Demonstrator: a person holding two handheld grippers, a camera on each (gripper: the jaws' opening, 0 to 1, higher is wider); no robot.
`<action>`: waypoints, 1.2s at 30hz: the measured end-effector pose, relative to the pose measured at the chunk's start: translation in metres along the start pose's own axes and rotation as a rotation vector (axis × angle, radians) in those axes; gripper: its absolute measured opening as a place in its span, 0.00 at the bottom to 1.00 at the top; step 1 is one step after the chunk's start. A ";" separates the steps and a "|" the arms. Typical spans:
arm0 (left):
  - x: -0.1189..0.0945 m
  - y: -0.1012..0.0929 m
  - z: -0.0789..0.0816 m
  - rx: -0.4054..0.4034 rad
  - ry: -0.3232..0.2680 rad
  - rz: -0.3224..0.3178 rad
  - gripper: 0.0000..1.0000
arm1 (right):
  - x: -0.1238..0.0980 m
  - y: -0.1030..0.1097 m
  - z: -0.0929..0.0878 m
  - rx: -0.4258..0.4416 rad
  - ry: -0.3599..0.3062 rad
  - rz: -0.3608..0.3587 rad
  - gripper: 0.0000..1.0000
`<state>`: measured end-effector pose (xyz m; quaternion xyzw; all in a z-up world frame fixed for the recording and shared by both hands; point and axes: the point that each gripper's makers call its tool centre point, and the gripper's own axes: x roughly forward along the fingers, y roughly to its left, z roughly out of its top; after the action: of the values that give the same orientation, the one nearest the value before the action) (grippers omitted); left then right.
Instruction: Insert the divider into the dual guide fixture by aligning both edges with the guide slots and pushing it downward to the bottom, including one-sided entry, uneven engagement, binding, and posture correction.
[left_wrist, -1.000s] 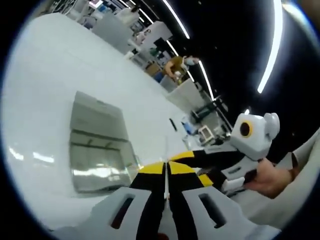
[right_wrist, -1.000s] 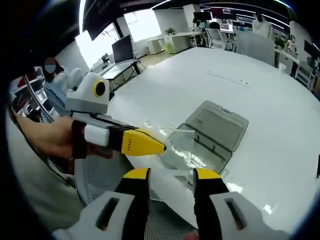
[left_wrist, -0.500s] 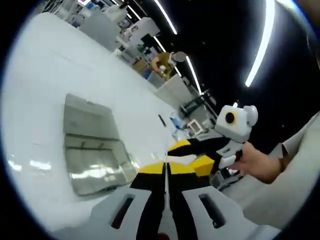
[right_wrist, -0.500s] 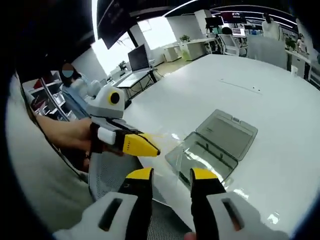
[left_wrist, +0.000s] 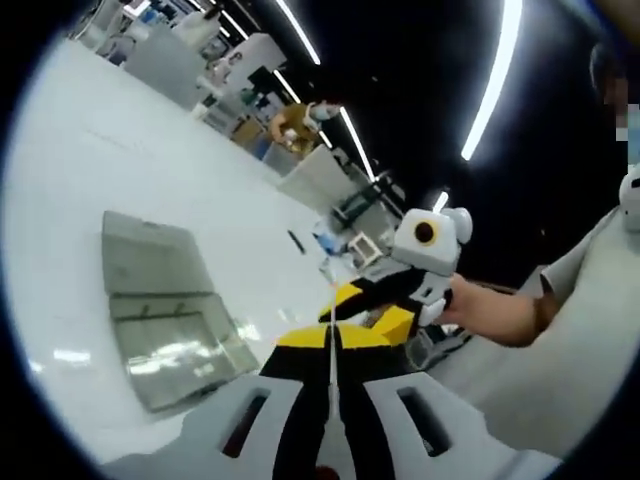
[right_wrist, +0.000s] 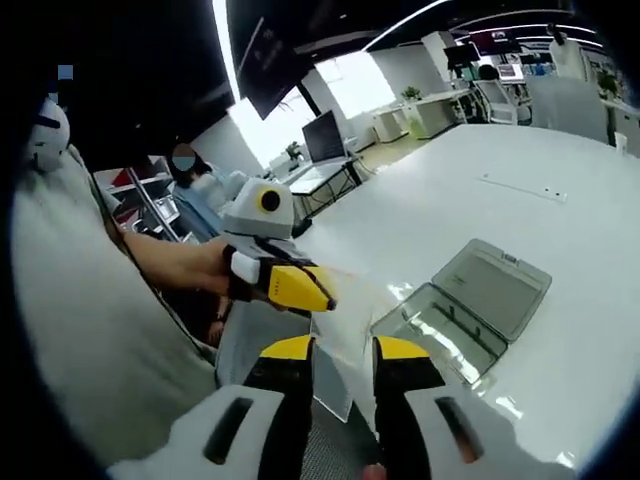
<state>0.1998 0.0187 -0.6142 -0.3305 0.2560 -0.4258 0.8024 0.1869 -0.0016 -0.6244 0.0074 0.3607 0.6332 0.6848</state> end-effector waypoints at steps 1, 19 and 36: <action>0.000 -0.002 0.001 0.002 -0.001 -0.009 0.00 | 0.000 0.004 0.000 0.001 -0.002 0.023 0.18; 0.002 -0.027 0.006 0.039 -0.003 -0.131 0.00 | -0.001 0.022 -0.002 0.034 -0.024 0.180 0.12; 0.002 -0.033 0.005 0.042 -0.017 -0.163 0.00 | -0.003 0.028 -0.003 0.124 -0.079 0.244 0.08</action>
<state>0.1868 0.0048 -0.5862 -0.3368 0.2124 -0.4923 0.7740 0.1616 0.0000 -0.6118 0.1184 0.3683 0.6876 0.6144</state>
